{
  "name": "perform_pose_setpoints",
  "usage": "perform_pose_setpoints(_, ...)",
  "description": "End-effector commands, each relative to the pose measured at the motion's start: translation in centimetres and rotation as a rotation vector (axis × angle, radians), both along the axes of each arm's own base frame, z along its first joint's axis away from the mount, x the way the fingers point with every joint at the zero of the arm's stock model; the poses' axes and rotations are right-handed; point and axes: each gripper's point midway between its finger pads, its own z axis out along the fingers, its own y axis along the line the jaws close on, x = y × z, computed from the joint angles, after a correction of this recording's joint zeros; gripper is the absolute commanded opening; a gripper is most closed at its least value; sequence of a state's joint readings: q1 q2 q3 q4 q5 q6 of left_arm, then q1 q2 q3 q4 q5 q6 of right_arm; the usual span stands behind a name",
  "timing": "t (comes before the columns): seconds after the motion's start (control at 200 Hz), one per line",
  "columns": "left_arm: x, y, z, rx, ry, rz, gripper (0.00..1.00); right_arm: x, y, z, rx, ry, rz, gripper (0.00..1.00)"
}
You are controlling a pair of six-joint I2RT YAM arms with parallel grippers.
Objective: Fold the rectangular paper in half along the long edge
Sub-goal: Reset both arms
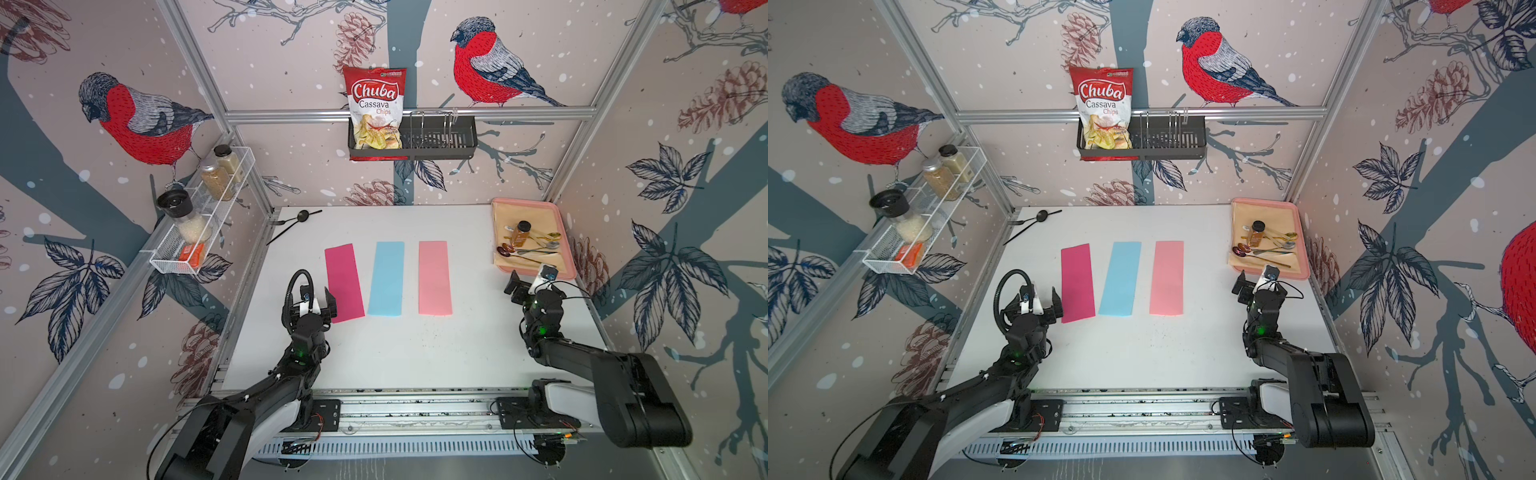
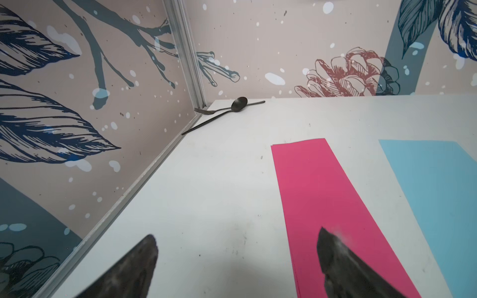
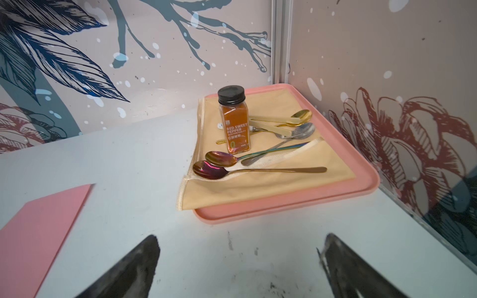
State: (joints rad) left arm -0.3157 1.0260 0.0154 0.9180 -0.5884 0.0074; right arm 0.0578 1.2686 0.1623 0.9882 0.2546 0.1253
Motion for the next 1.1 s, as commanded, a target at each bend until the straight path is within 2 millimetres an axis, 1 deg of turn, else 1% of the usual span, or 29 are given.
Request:
perform_pose_setpoints(0.0, 1.5, -0.3, 3.6, -0.061, -0.166, -0.04, 0.98, 0.9, 0.5, 2.9, -0.037, -0.13, 0.045, 1.0)
perform_pose_setpoints(0.06, 2.2, 0.0, 3.7, -0.084, -0.175, -0.052, 0.98, 0.9, 0.2, 3.0, -0.039, -0.158, 0.038, 1.0)
perform_pose_setpoints(0.13, 2.8, 0.7, 3.6, -0.118, -0.186, -0.049, 0.98, 0.9, -0.4, 2.3, -0.022, -0.162, 0.025, 1.0)
perform_pose_setpoints(0.175, 3.2, 1.0, 3.8, -0.115, -0.197, -0.058, 0.98, 0.6, -0.1, 1.9, -0.022, -0.171, 0.041, 1.0)
perform_pose_setpoints(0.18, 3.2, 1.0, 3.8, -0.114, -0.197, -0.058, 0.98, 0.6, -0.1, 2.2, -0.023, -0.186, 0.043, 1.0)
perform_pose_setpoints(0.205, 3.3, 1.3, 3.9, -0.107, -0.199, -0.056, 0.98, 0.4, 0.3, 2.4, -0.032, -0.208, 0.062, 1.0)
perform_pose_setpoints(0.235, 3.5, 1.4, 4.0, -0.097, -0.205, -0.062, 0.98, 0.2, 0.5, 2.3, -0.041, -0.216, 0.072, 1.0)
perform_pose_setpoints(0.295, 3.9, 1.5, 4.1, -0.086, -0.213, -0.099, 0.98, 0.2, 0.6, 2.1, -0.05, -0.21, 0.061, 1.0)
perform_pose_setpoints(0.34, 4.2, 1.6, 3.8, -0.092, -0.204, -0.121, 0.98, 0.4, 0.5, 1.9, -0.048, -0.198, 0.057, 1.0)
perform_pose_setpoints(0.445, 5.2, 1.3, 2.9, -0.102, -0.187, -0.182, 0.98, 1.1, 0.0, 1.4, -0.035, -0.167, 0.029, 1.0)
perform_pose_setpoints(0.515, 5.5, 1.2, 1.6, -0.108, -0.168, -0.189, 0.99, 1.5, -0.2, 1.1, -0.033, -0.147, 0.014, 1.0)
perform_pose_setpoints(0.53, 5.7, 1.1, 2.1, -0.105, -0.191, -0.197, 0.98, 1.5, -0.3, 1.1, -0.033, -0.144, 0.011, 1.0)
perform_pose_setpoints(0.56, 5.8, 1.0, 2.2, -0.102, -0.202, -0.204, 0.98, 1.6, -0.3, 1.0, -0.033, -0.142, 0.008, 1.0)
perform_pose_setpoints(0.605, 6.1, 1.3, 1.3, -0.116, -0.138, -0.186, 0.99, 1.7, -0.2, 1.1, -0.037, -0.141, 0.008, 1.0)
perform_pose_setpoints(0.66, 6.8, 1.2, 0.8, -0.122, -0.097, -0.186, 0.99, 1.7, -0.2, 1.1, -0.036, -0.141, 0.007, 1.0)
perform_pose_setpoints(0.725, 7.4, 0.8, 1.2, -0.111, -0.125, -0.215, 0.99, 1.9, -0.2, 0.9, -0.037, -0.13, 0.01, 1.0)
perform_pose_setpoints(0.8, 7.8, 1.1, 0.6, -0.127, -0.076, -0.191, 0.99, 2.2, -0.1, 0.8, -0.041, -0.121, 0.018, 1.0)
perform_pose_setpoints(0.855, 8.4, 0.9, 0.4, -0.121, -0.058, -0.205, 0.98, 2.3, 0.1, 0.7, -0.045, -0.114, 0.028, 1.0)
perform_pose_setpoints(0.916, 8.3, 0.6, 0.6, -0.114, -0.078, -0.222, 0.98, 2.4, 0.1, 0.8, -0.043, -0.115, 0.027, 1.0)
perform_pose_setpoints(1.096, 8.3, 0.7, 0.5, -0.114, -0.071, -0.22, 0.99, 2.3, 0.1, 0.7, -0.043, -0.114, 0.028, 1.0)
